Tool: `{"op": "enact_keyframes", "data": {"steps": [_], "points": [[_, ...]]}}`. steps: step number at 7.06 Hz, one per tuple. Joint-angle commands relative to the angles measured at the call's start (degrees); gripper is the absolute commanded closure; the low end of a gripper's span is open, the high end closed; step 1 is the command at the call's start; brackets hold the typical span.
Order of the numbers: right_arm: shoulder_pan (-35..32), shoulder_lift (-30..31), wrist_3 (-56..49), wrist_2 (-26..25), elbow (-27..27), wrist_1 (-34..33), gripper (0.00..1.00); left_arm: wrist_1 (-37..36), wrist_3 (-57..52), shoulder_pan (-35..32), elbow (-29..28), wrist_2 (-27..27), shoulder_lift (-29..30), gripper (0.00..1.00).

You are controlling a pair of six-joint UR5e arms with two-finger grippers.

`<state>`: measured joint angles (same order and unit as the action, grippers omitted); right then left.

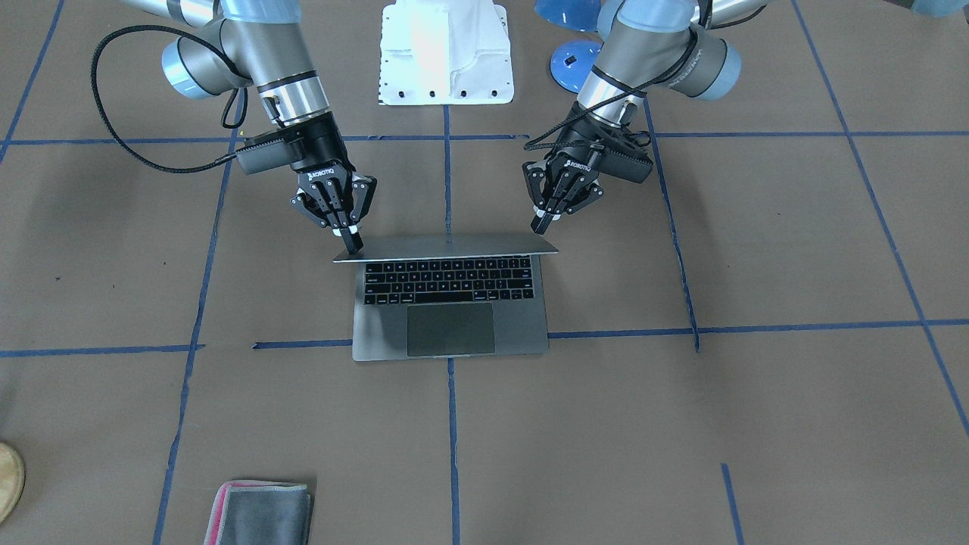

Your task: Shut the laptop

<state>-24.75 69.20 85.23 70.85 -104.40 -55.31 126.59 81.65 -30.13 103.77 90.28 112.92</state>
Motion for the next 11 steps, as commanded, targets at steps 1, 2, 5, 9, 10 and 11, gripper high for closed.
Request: {"op": "enact_keyframes", "data": {"steps": [1,2,5,9,10,11], "points": [[-0.65,-3.17,0.02,0.08,4.78,0.02,0.99,-1.25,0.00,-0.98,-3.56,-0.02,2.56,1.00],[-0.74,-3.80,0.02,0.08,6.21,0.02,0.99,-1.25,-0.09,-1.25,-5.66,-0.02,3.36,1.00],[-0.91,-4.77,-0.15,0.17,11.21,0.02,0.99,-1.17,-0.44,-2.13,-13.99,-0.02,8.43,1.00],[-3.44,-8.37,-0.24,9.24,16.95,-0.15,0.63,-0.64,-3.32,-2.82,-24.06,1.11,13.38,1.00],[-5.29,-8.29,-0.24,13.83,16.16,-2.67,0.06,-0.90,-3.60,-5.18,-23.97,8.61,13.38,0.53],[-5.31,-8.37,-0.85,14.40,14.07,-9.75,0.01,-1.08,-4.99,-5.81,-23.79,11.99,13.21,0.06]]}}
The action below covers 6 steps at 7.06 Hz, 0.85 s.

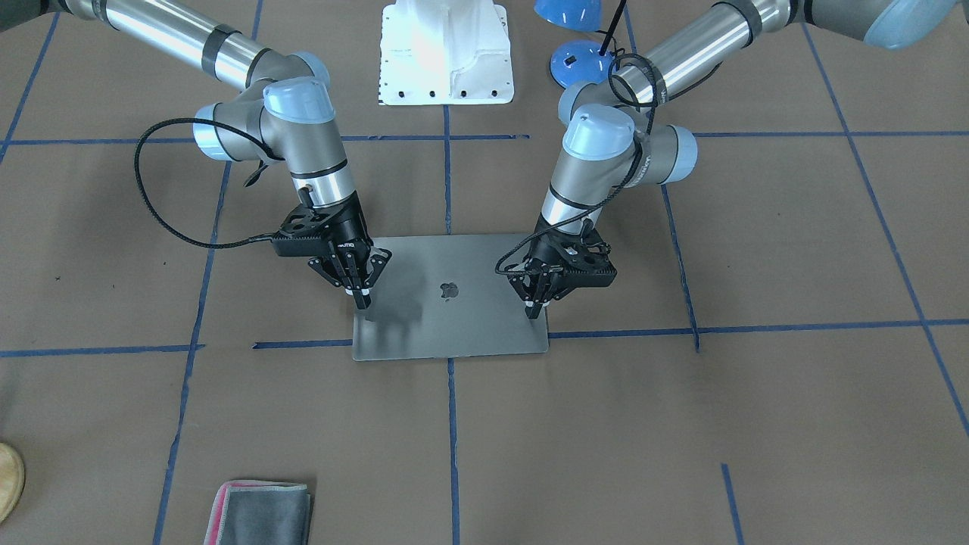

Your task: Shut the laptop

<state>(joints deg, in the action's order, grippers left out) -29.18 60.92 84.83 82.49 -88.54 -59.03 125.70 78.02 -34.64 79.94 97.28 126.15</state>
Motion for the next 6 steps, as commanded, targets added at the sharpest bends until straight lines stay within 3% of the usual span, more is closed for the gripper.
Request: {"op": "enact_keyframes", "data": {"steps": [1,3,6], "points": [[-0.97,-0.01,-2.54,4.59,-4.51,-10.44,0.01,-0.28,-1.81,-1.31,0.04,5.12,-0.11,0.01],[-2.19,0.60,-7.64,8.19,-6.02,-11.45,0.01,-2.37,-1.99,-1.39,0.48,5.99,-0.55,0.01],[-7.10,4.10,-19.66,17.76,-9.17,-14.25,0.01,-21.11,-6.56,-3.67,16.42,12.93,-8.35,0.01]]}}
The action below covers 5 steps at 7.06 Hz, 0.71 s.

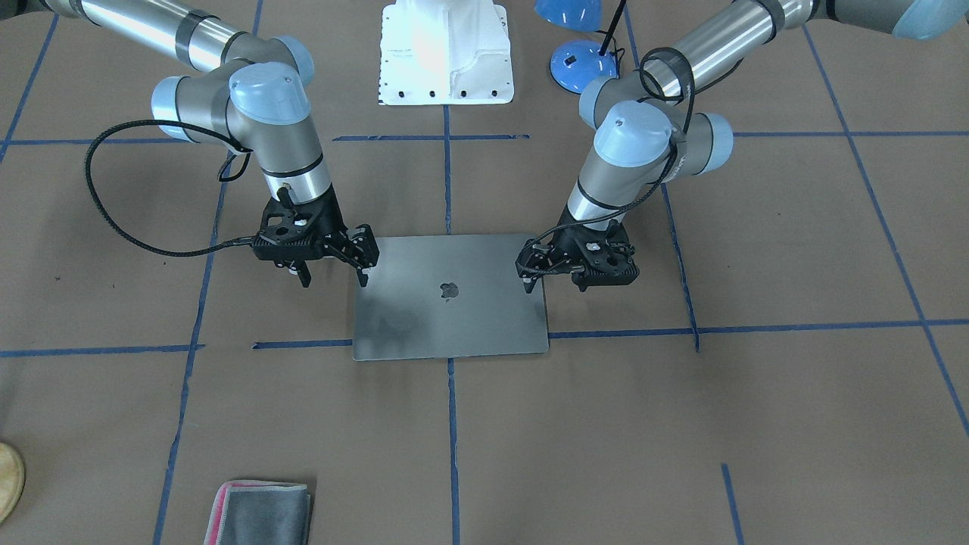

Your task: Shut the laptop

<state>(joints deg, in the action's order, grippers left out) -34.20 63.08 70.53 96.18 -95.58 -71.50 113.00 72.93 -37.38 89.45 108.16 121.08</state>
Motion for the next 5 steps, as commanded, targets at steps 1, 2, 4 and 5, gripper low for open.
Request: {"op": "enact_keyframes", "data": {"steps": [1,2,4,5], "points": [[-5.24,4.57,-10.62,9.06,-4.85,-3.28,0.01,-14.15,-4.69,-2.77,11.57,3.88,-5.13,0.01],[-9.27,8.43,-16.33,14.51,-7.14,-3.47,0.01,-17.34,-13.77,-4.35,17.97,5.98,-10.20,0.01],[-18.31,15.38,-28.28,23.39,-8.83,-3.47,0.01,-22.62,-28.20,-12.76,24.95,12.56,-19.78,0.01],[-23.67,18.46,-37.56,26.92,-8.40,-4.17,0.01,-23.95,-39.33,-18.29,25.33,16.16,-24.00,0.01]]}}
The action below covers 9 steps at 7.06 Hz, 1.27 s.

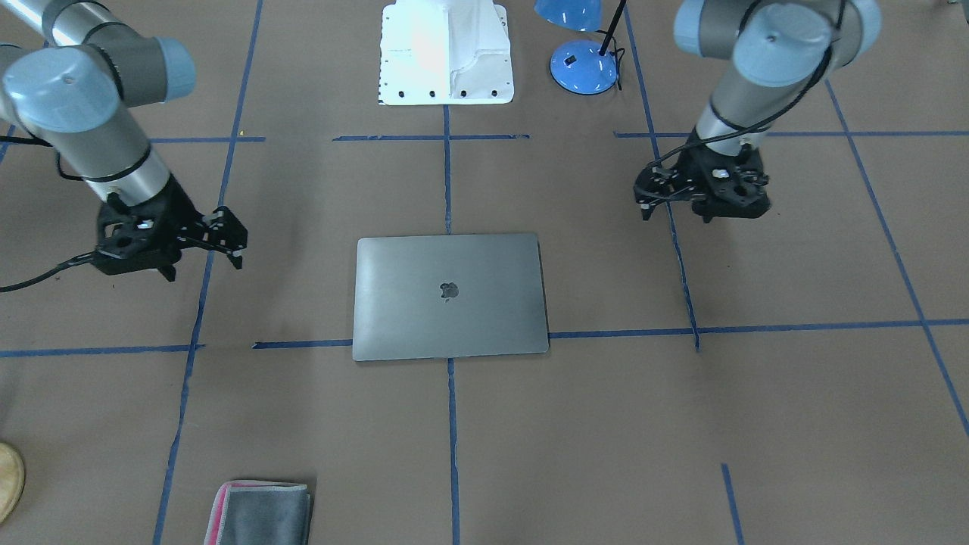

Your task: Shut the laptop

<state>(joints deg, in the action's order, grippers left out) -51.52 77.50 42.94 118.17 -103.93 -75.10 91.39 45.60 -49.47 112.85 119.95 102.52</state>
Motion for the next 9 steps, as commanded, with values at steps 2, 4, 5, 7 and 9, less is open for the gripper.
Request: {"op": "enact_keyframes", "data": {"steps": [2,4,5,7,9], "points": [[-15.66,8.00,-29.13,8.46,-0.04,-8.17,0.01,-5.07,-31.18,-18.32,0.88,6.17,-11.53,0.01],[-25.68,12.65,-44.98,11.11,0.04,-15.13,0.01,-16.44,-42.41,-31.14,-1.57,12.02,-11.91,0.01],[-29.65,13.37,-48.44,11.64,0.04,-20.90,0.01,-20.16,-43.39,-37.31,-5.15,15.80,-11.91,0.01],[-34.78,18.18,-50.15,11.30,0.04,-24.39,0.01,-20.73,-54.01,-38.77,-7.12,15.49,-15.84,0.01],[-34.70,21.11,-48.84,11.99,-0.22,-24.39,0.01,-19.85,-53.51,-38.86,-7.55,15.75,-22.35,0.01]]}}
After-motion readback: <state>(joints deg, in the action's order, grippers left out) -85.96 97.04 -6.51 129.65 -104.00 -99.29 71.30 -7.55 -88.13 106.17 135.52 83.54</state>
